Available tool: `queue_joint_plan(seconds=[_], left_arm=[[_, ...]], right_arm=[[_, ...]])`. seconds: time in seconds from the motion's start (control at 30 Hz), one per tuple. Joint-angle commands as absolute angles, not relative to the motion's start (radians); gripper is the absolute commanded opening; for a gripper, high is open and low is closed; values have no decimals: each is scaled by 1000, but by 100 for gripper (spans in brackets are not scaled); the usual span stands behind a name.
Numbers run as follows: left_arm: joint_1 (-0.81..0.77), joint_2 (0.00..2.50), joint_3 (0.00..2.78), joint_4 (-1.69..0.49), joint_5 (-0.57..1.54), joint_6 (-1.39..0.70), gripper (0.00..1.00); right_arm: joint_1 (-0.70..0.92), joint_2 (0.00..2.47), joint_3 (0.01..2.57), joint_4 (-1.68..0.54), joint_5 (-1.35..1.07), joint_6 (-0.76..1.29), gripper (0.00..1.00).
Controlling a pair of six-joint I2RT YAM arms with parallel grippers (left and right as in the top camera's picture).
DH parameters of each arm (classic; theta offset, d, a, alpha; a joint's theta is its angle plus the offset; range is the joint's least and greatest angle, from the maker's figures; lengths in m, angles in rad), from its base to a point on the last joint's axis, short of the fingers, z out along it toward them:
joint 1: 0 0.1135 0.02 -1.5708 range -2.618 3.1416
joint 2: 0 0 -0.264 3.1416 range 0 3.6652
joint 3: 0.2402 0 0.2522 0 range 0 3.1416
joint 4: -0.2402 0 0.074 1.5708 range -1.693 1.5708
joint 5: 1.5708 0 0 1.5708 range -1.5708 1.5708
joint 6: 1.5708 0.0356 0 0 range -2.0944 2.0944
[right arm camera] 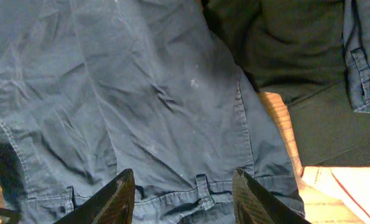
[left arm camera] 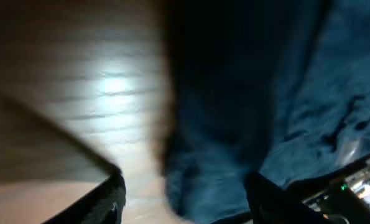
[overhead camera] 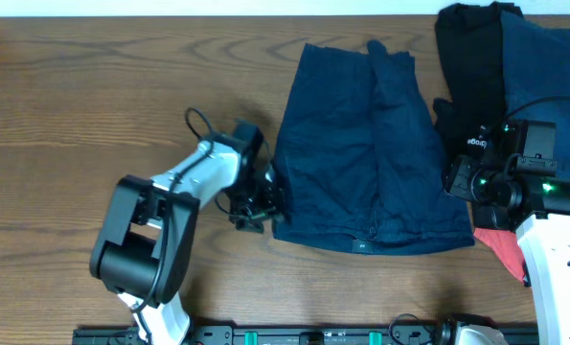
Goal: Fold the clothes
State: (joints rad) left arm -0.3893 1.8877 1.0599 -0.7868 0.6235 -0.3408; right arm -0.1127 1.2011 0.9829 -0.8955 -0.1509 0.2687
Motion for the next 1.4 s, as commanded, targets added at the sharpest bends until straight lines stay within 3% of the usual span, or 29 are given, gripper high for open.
queue_joint_plan(seconds=[0.0,0.07,0.1,0.17,0.23,0.4,0.53,0.7,0.73,0.77,0.83,1.1,1.37], left_arm=[[-443,1895,1019,-699,620,-345,65],[-471,1895,1011,-659,620,-352,64],[-484,1895,1010,-649,620,-358,58],[-498,1895,1010,-645,616,-357,38],[-501,1895,1010,-649,604,-358,6],[-419,1894,1033,-761,451,-432,6],[-222,1894,1153,-883,351,-401,6],[29,1894,1424,-881,350,-331,6],[64,1894,1481,-881,350,-317,8],[94,1894,1534,-890,351,-311,29],[141,1894,1635,-945,359,-312,96],[108,1895,1657,-1311,373,-295,98],[-57,1895,1387,-1300,373,-319,99]], right_arm=[[-120,1185,994,-893,-138,253,49],[-120,1185,994,-893,-138,253,48],[-120,1185,994,-893,-138,253,48],[-120,1185,994,-893,-138,253,48],[-120,1185,994,-893,-138,253,47],[-120,1185,994,-894,-138,253,46],[-120,1185,994,-889,-138,253,46],[-119,1185,994,-866,-150,253,45],[-119,1185,994,-863,-163,253,45],[-119,1185,994,-860,-175,253,46],[-117,1185,994,-856,-192,253,45],[-113,1188,994,-811,-327,191,56],[-66,1234,994,-731,-344,185,61]])
